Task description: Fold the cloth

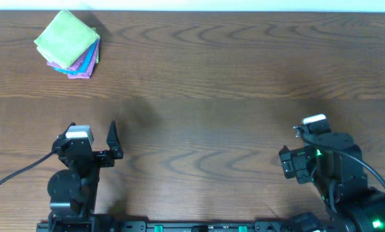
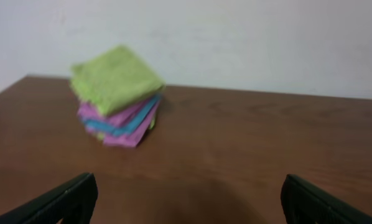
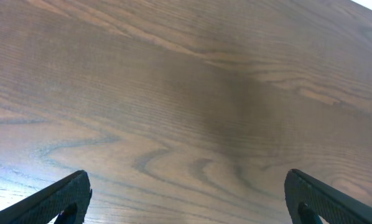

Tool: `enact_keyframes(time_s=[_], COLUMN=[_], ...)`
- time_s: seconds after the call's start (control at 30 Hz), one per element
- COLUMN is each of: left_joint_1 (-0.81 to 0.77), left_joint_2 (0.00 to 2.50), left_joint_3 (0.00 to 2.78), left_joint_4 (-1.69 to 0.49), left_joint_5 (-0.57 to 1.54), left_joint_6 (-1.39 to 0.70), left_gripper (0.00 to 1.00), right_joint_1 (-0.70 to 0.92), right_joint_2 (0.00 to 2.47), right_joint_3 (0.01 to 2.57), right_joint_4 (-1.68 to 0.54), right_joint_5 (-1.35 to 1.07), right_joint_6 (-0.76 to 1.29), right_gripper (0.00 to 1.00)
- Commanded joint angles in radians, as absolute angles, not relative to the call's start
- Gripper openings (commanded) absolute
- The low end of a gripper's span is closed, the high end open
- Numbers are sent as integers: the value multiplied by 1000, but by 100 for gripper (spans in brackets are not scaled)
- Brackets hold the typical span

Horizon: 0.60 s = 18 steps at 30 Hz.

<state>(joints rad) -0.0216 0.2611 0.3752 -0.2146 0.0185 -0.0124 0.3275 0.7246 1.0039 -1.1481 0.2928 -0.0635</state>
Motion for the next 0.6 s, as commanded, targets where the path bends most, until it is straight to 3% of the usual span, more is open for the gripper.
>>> enact_keyframes(time_s=[0.0, 0.57], left_joint_1=[7, 37], left_joint_2=[224, 86], left_joint_3=[318, 149], left_joint_4=[-173, -175], left_joint_5=[-60, -48], left_joint_6=[-83, -135], left_gripper=[96, 95], right_joint_1=[327, 327], right_joint_2=[722, 722], right_joint_3=[1005, 1005], right_joint_4=[-1149, -1149], right_joint_5=[306, 306], right_joint_6=[-76, -76], right_gripper=[99, 99])
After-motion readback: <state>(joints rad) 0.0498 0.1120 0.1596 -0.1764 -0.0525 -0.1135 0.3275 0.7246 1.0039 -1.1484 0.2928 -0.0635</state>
